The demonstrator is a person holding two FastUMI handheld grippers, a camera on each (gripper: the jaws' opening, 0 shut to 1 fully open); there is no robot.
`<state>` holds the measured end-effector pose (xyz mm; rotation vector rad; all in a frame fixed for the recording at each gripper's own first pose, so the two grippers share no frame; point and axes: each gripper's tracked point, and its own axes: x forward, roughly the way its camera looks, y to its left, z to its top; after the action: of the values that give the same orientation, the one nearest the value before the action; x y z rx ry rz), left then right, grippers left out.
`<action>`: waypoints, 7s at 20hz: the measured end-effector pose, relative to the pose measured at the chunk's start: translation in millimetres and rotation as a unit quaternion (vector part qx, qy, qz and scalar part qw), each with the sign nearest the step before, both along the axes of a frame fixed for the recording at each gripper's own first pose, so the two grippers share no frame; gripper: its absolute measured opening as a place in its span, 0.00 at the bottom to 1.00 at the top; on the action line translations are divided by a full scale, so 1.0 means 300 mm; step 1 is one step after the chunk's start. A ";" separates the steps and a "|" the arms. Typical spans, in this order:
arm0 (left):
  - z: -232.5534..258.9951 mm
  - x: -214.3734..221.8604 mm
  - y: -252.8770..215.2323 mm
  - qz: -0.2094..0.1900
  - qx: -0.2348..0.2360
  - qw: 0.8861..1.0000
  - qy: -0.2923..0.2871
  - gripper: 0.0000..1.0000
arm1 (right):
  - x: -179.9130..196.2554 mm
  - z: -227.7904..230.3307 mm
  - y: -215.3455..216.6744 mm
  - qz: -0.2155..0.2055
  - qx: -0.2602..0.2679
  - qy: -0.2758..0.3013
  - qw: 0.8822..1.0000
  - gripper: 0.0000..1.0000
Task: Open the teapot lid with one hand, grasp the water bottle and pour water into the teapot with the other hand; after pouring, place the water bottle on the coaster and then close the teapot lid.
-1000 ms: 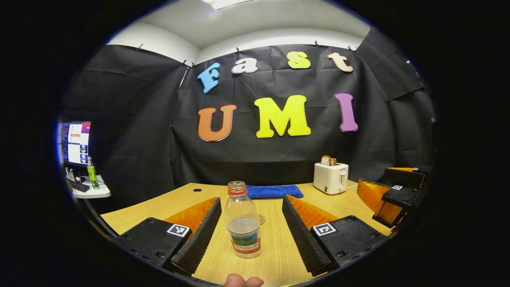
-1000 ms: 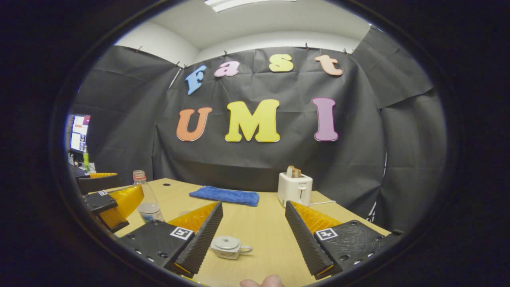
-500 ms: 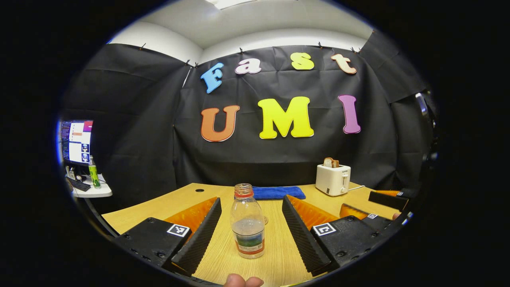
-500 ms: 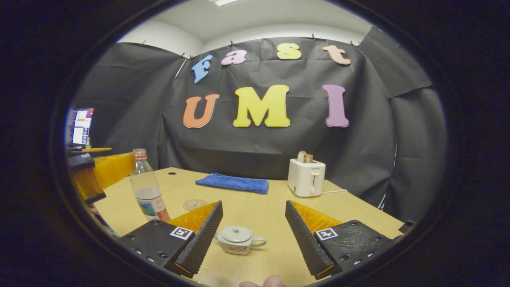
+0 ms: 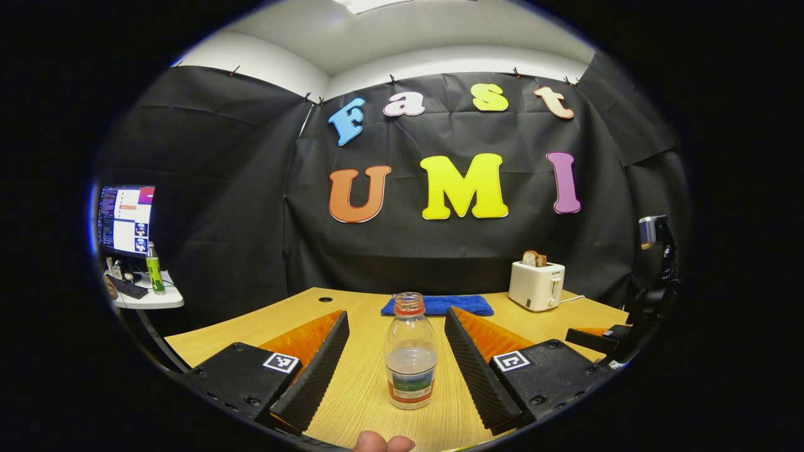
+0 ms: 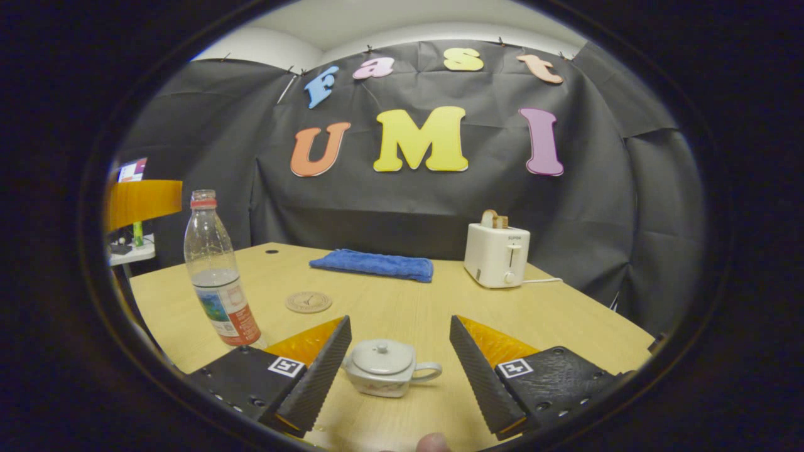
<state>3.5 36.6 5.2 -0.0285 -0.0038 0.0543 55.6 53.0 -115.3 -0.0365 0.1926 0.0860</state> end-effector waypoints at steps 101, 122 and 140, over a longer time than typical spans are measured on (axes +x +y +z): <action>-0.253 0.214 -0.106 -0.070 0.796 0.591 0.114 0.75 | -0.130 0.050 -0.563 -0.022 0.012 0.003 1.000 0.00; -0.164 0.238 -0.136 -0.047 0.841 0.531 0.098 0.75 | -0.143 0.040 -0.569 -0.019 0.019 0.002 1.000 0.00; -0.103 0.251 -0.184 -0.043 0.873 0.476 0.099 0.75 | -0.145 0.026 -0.584 -0.016 0.031 0.003 0.999 0.00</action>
<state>78.8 -18.6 -25.8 2.1100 0.1829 -0.0734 12.0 -122.1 -107.6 0.0289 0.1970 0.0606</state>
